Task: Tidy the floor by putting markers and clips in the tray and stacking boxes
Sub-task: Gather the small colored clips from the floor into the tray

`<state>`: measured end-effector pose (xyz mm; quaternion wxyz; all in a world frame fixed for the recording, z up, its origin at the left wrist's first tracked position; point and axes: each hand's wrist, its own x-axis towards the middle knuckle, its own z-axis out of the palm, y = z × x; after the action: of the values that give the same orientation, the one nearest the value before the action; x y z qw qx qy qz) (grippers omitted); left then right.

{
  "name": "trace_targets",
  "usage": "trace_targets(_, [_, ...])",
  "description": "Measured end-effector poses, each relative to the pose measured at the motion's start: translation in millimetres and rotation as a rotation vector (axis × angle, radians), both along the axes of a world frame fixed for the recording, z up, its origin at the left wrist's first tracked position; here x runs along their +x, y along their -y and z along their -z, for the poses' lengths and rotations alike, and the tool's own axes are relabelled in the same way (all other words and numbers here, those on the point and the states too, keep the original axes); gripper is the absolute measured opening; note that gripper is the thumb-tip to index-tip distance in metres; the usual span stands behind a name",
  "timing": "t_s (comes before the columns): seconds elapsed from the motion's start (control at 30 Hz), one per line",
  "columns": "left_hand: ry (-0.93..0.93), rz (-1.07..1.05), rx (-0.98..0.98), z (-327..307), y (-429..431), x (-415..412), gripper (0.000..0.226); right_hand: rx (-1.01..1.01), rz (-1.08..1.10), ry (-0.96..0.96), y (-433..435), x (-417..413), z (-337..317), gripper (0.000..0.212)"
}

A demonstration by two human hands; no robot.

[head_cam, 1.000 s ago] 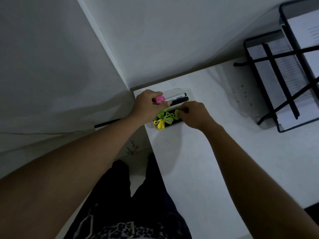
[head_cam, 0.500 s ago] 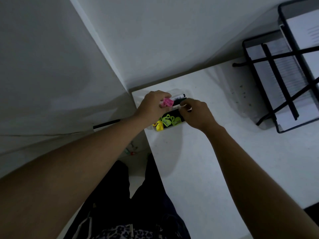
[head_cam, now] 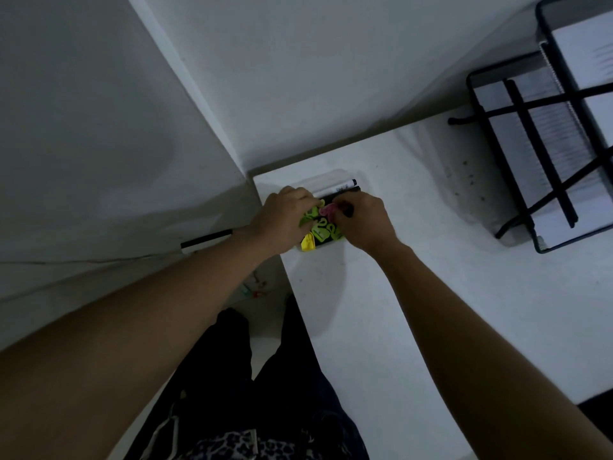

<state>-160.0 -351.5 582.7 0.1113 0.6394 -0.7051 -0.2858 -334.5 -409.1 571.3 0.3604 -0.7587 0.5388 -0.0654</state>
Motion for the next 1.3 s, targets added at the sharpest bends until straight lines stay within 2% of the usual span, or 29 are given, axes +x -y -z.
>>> trace_targets(0.33, [0.020,0.046,-0.061,-10,-13,-1,0.032,-0.056,-0.071,0.000,-6,0,-2,0.024])
trace_targets(0.6, [-0.043,-0.079,-0.094,-22,-40,9,0.029,-0.046,0.199,0.090,-14,-5,-16,0.027])
trace_targets(0.73, [-0.078,-0.148,-0.122,-31,-63,18,0.026,-0.066,0.231,0.130,-30,0,-29,0.022])
trace_targets(0.9, [-0.096,-0.234,-0.165,-41,-109,43,0.024,-0.155,0.220,0.184,-80,34,-46,0.017])
trace_targets(1.03, [-0.135,-0.258,-0.120,-36,-152,71,0.023,-0.217,0.108,0.176,-130,67,-53,0.018])
trace_targets(1.2, [-0.238,-0.277,-0.072,-10,-231,119,0.020,-0.192,0.161,0.160,-212,112,-42,0.015])
trace_targets(1.3, [-0.222,-0.299,-0.008,12,-275,144,0.022,-0.138,0.205,0.164,-253,133,-21,0.016])
